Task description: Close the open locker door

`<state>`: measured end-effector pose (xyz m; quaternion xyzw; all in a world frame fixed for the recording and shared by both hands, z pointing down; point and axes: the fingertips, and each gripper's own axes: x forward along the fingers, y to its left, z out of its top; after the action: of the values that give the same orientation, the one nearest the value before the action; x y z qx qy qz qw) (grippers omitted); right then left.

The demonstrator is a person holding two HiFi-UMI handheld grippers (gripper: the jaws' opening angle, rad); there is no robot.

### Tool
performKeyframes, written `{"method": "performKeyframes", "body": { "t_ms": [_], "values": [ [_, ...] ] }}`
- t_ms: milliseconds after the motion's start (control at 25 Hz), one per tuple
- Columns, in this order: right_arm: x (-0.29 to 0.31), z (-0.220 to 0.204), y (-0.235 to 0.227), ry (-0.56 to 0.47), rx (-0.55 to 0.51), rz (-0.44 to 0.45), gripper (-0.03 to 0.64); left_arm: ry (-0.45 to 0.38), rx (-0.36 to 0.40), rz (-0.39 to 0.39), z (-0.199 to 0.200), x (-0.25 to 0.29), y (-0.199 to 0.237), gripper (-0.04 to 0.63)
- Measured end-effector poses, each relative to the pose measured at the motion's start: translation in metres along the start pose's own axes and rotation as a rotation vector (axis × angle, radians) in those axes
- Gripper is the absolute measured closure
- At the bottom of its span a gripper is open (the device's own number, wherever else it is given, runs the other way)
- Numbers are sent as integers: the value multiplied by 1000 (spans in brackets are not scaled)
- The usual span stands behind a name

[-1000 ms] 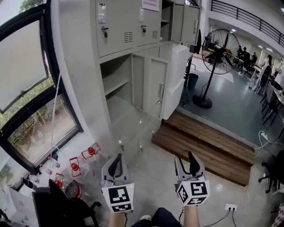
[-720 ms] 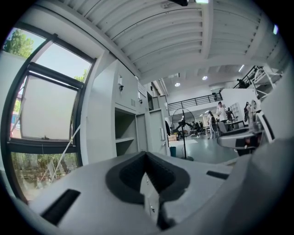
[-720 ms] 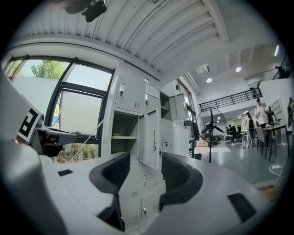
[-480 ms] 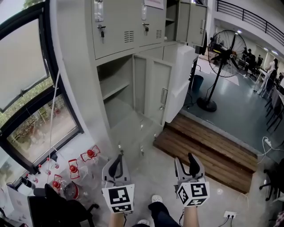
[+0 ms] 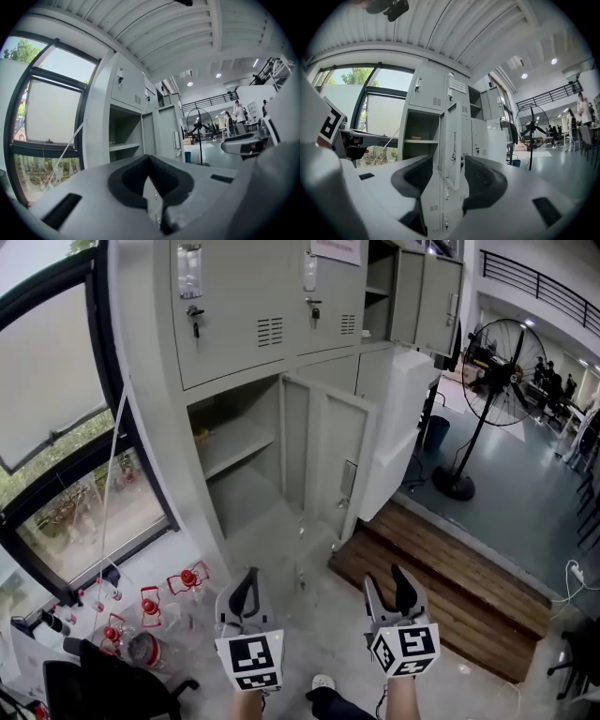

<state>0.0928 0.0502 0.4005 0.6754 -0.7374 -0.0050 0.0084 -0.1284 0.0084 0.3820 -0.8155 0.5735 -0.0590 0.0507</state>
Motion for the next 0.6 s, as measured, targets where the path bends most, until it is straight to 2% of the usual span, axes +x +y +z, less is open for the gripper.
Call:
{"method": "performKeyframes", "body": {
  "t_ms": [240,600],
  "values": [
    [40,4,-29,-8,2,59,410,-3,-4,50,7,38,-13,597],
    [89,1,-41,-12,-4,177,410,23,-13,136,-1,71,-17,597]
  ]
}}
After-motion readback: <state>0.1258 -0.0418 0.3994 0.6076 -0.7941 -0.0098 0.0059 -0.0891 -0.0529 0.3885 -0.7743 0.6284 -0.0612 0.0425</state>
